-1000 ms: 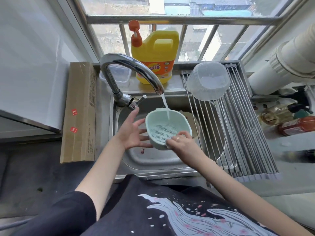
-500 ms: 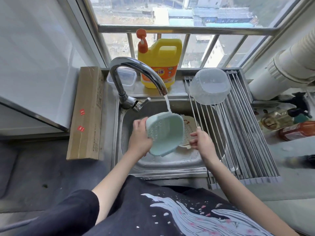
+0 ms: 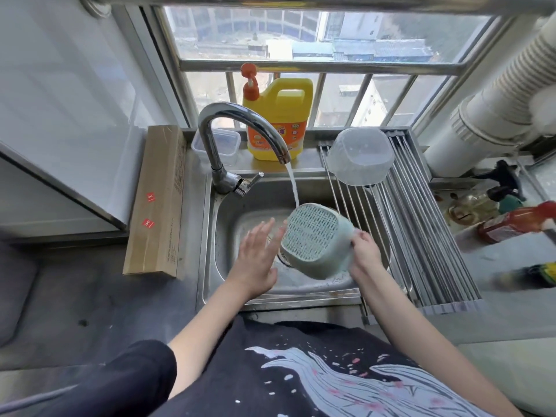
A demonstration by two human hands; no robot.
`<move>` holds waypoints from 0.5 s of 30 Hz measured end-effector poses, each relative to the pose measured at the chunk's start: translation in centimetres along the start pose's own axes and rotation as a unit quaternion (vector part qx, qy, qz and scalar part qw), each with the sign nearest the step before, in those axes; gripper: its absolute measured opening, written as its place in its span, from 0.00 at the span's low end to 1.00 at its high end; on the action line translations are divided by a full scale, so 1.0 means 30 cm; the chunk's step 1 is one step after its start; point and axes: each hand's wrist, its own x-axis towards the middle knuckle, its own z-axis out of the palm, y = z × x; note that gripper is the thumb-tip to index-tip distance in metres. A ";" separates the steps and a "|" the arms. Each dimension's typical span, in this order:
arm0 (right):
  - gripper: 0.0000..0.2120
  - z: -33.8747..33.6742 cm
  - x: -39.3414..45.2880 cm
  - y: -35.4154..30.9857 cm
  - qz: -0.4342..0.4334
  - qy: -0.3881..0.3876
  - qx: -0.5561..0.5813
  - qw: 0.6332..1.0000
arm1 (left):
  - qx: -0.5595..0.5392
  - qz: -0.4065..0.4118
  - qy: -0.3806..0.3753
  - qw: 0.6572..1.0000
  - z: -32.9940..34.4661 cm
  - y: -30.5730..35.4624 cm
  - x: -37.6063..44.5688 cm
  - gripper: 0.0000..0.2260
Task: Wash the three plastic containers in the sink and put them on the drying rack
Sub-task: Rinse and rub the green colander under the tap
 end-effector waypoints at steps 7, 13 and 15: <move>0.06 -0.111 0.000 -0.027 -0.218 -0.052 -0.153 0.963 | 0.019 -0.035 -0.075 0.996 -0.006 0.014 -0.009 0.36; 0.12 -0.139 -0.050 -0.109 -0.215 -0.094 -0.075 0.969 | 0.021 -0.024 -0.058 0.998 -0.018 0.028 0.012 0.34; 0.12 -0.169 -0.050 -0.135 -0.186 -0.033 -0.064 0.980 | -0.006 -0.026 -0.046 0.999 -0.020 0.032 0.019 0.33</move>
